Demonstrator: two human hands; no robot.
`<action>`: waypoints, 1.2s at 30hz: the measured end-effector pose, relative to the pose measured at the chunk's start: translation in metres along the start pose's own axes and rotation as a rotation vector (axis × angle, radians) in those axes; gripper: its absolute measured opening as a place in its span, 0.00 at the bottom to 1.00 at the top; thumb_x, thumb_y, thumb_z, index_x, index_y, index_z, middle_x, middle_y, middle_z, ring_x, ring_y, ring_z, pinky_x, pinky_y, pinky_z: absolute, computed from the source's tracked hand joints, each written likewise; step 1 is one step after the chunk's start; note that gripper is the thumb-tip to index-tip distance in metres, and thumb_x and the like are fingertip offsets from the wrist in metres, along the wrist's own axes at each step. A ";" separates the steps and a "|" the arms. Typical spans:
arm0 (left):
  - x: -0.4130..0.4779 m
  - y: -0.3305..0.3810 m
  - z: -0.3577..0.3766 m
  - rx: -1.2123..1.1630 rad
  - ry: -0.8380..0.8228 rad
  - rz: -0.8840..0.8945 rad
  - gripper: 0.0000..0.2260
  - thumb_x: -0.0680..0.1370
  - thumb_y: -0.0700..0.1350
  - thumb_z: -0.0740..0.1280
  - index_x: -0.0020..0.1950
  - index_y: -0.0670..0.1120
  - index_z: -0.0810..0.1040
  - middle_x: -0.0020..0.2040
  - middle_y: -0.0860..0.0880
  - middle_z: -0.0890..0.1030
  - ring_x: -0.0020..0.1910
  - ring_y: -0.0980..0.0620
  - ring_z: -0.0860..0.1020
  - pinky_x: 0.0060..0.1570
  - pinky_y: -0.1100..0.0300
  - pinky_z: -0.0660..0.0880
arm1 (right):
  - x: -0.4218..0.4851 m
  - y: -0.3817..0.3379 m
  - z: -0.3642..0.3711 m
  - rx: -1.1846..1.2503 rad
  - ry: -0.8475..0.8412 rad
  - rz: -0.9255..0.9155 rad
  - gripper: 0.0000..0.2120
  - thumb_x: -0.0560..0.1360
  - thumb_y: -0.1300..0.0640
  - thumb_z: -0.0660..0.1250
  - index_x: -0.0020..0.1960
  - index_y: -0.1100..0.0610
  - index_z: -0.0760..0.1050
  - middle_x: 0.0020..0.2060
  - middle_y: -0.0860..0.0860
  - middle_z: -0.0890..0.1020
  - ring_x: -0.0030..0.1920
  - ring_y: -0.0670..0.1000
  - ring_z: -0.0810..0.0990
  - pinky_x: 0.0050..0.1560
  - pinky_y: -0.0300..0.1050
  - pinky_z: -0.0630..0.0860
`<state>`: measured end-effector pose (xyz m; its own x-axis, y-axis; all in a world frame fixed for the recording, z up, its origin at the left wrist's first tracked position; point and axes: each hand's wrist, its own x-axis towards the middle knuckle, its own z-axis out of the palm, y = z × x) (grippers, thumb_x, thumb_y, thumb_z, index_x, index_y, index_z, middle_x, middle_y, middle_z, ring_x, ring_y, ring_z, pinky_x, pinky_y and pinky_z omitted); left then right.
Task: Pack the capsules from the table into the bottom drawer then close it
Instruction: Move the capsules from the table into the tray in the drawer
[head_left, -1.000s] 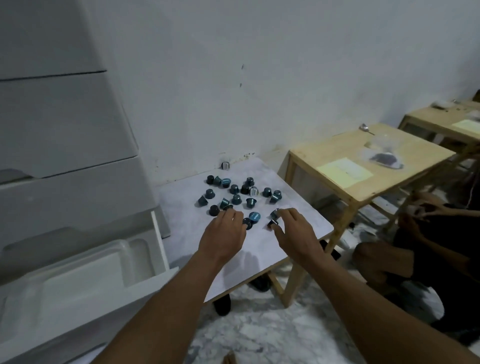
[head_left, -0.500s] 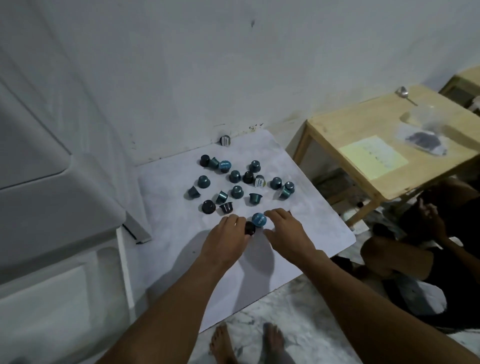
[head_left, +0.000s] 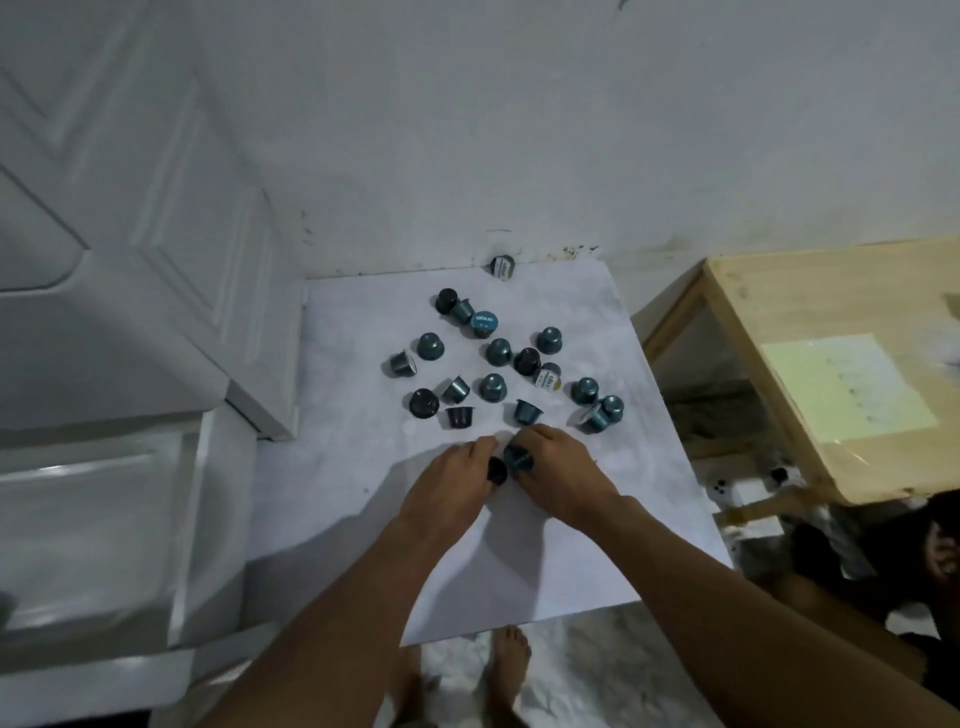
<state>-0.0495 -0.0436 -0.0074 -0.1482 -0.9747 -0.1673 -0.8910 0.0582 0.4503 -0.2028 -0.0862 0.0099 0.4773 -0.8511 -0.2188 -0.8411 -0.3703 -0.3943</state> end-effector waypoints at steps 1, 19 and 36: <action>0.000 0.002 0.003 -0.006 0.016 -0.023 0.19 0.78 0.42 0.64 0.68 0.46 0.66 0.60 0.45 0.77 0.58 0.46 0.75 0.56 0.55 0.71 | 0.002 0.003 0.000 0.003 -0.016 -0.017 0.09 0.75 0.57 0.64 0.54 0.60 0.76 0.52 0.57 0.79 0.50 0.59 0.77 0.50 0.49 0.72; -0.052 0.039 -0.033 -0.413 0.463 -0.406 0.16 0.68 0.46 0.75 0.54 0.52 0.78 0.50 0.49 0.72 0.48 0.50 0.76 0.50 0.63 0.70 | -0.016 -0.015 -0.049 0.039 0.052 -0.167 0.21 0.73 0.58 0.66 0.66 0.55 0.72 0.60 0.55 0.76 0.57 0.58 0.77 0.56 0.50 0.75; -0.197 0.019 -0.094 -0.396 0.658 -0.295 0.22 0.68 0.49 0.77 0.59 0.46 0.79 0.52 0.47 0.80 0.49 0.50 0.80 0.53 0.55 0.78 | -0.124 -0.138 -0.050 0.037 0.295 -0.224 0.22 0.74 0.57 0.66 0.67 0.57 0.70 0.61 0.58 0.74 0.59 0.57 0.74 0.59 0.49 0.72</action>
<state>0.0030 0.1289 0.1165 0.4602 -0.8722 0.1660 -0.6183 -0.1806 0.7649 -0.1589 0.0515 0.1361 0.5500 -0.8231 0.1411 -0.7117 -0.5504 -0.4365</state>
